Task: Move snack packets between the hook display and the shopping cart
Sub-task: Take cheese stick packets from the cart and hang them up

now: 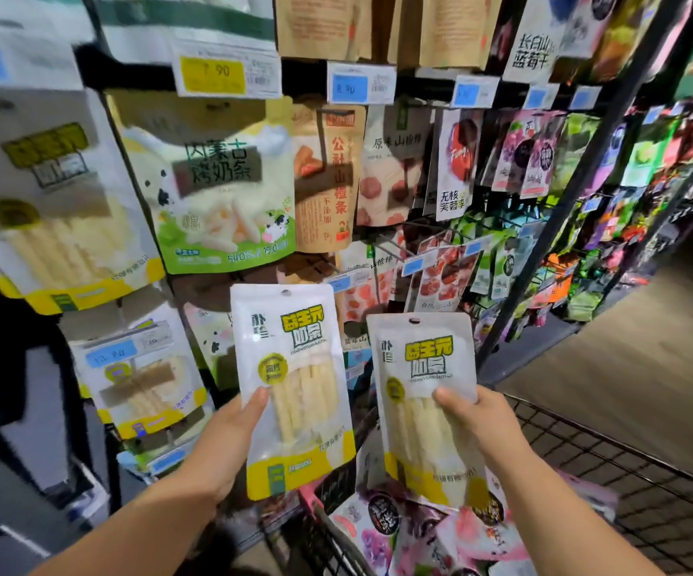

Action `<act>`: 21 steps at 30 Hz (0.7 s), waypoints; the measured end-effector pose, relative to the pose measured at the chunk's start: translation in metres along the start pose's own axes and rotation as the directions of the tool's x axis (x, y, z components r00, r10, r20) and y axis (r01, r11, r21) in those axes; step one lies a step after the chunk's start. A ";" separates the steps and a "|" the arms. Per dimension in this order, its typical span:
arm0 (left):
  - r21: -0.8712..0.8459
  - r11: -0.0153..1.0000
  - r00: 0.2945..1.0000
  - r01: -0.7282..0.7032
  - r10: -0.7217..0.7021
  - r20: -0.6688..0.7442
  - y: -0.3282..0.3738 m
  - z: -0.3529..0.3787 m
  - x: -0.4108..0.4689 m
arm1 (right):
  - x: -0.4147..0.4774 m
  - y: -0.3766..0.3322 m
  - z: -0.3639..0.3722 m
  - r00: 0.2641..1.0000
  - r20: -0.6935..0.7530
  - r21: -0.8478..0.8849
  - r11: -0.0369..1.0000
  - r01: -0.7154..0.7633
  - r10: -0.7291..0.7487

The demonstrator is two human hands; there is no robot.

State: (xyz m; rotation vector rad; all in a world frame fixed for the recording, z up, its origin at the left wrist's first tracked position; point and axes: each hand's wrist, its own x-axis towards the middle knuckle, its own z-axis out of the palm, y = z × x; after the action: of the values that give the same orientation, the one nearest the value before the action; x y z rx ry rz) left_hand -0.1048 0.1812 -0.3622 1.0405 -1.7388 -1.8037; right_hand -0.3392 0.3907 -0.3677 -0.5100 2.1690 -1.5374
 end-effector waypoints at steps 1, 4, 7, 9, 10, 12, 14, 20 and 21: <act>-0.038 0.999 1.000 0.001 -0.001 -0.006 0.003 -0.007 -0.003 | -0.001 -0.007 0.004 1.000 0.025 0.060 0.998 0.011 -0.013; -0.078 0.997 1.000 -0.006 0.004 -0.017 0.008 -0.030 -0.011 | -0.001 -0.032 0.017 0.991 0.123 0.281 0.960 0.012 -0.048; -0.116 0.993 0.999 -0.022 0.017 -0.047 0.011 -0.053 -0.018 | -0.006 -0.060 0.030 0.960 0.234 0.342 0.937 0.068 -0.155; -0.138 0.990 0.998 -0.021 0.012 -0.066 0.016 -0.068 -0.026 | -0.007 -0.078 0.040 0.940 0.269 0.362 0.927 0.102 -0.209; -0.139 0.989 0.995 -0.050 0.037 -0.093 0.017 -0.076 -0.030 | -0.008 -0.085 0.046 0.925 0.293 0.379 0.917 0.121 -0.243; -0.160 0.983 0.989 -0.087 0.067 -0.130 0.020 -0.091 -0.038 | -0.008 -0.098 0.060 0.895 0.347 0.410 0.904 0.124 -0.280; -0.140 0.977 0.972 -0.161 0.132 -0.196 0.020 -0.104 -0.044 | -0.009 -0.111 0.076 0.850 0.415 0.445 0.887 0.119 -0.323; -0.144 0.951 0.904 -0.272 0.201 -0.377 0.045 -0.138 -0.051 | -0.004 -0.151 0.123 0.762 0.534 0.439 0.890 0.119 -0.366; -0.145 0.948 0.890 -0.283 0.204 -0.408 0.049 -0.143 -0.050 | -0.004 -0.159 0.130 0.741 0.552 0.426 0.893 0.142 -0.381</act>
State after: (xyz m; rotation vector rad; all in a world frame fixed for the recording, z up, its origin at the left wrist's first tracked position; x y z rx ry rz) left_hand 0.0251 0.1182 -0.2940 0.9662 -1.3485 -1.4602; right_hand -0.2580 0.2400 -0.2541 -1.0678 1.3047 -1.5605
